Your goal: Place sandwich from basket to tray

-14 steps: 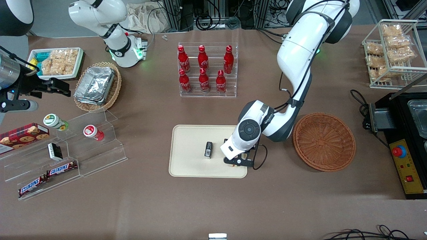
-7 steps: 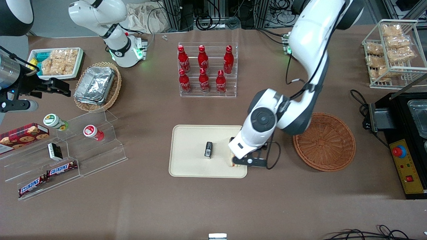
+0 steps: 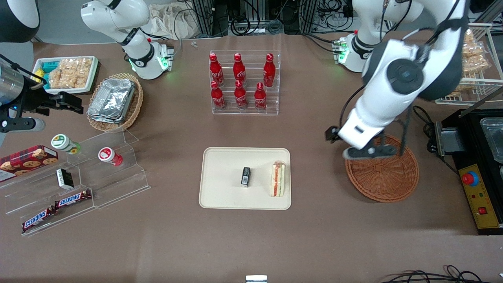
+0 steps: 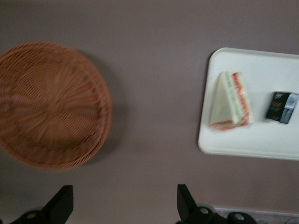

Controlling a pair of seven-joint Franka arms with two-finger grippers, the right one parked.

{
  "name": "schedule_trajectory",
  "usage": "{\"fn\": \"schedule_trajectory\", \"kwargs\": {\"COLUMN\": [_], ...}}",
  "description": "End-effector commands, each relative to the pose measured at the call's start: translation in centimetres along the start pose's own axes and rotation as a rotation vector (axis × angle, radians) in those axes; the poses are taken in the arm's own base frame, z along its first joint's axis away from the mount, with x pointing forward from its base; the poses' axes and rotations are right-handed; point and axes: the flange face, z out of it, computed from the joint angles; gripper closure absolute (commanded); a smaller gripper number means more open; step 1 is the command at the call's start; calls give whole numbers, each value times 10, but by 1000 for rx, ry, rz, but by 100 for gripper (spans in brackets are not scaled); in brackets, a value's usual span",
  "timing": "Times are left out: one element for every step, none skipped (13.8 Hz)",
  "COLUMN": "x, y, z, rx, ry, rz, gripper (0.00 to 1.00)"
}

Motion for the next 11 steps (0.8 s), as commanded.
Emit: {"fn": "schedule_trajectory", "kwargs": {"x": [0, 8, 14, 23, 34, 45, 54, 61, 65, 68, 68], "y": [-62, -84, -101, -126, -150, -162, -172, -175, -176, -181, -184], "z": [-18, -22, -24, -27, -26, -28, -32, -34, -37, -36, -36], "rx": [0, -2, -1, -5, -9, -12, -13, -11, -8, -5, -2], "ry": [-38, -39, -42, -39, -39, -30, -19, -15, -8, -8, -9], "rz": [-83, -65, -21, -31, -71, -93, -115, -124, -121, -124, -128], "gripper": [0, 0, 0, 0, 0, 0, 0, 0, 0, 0, 0]}}
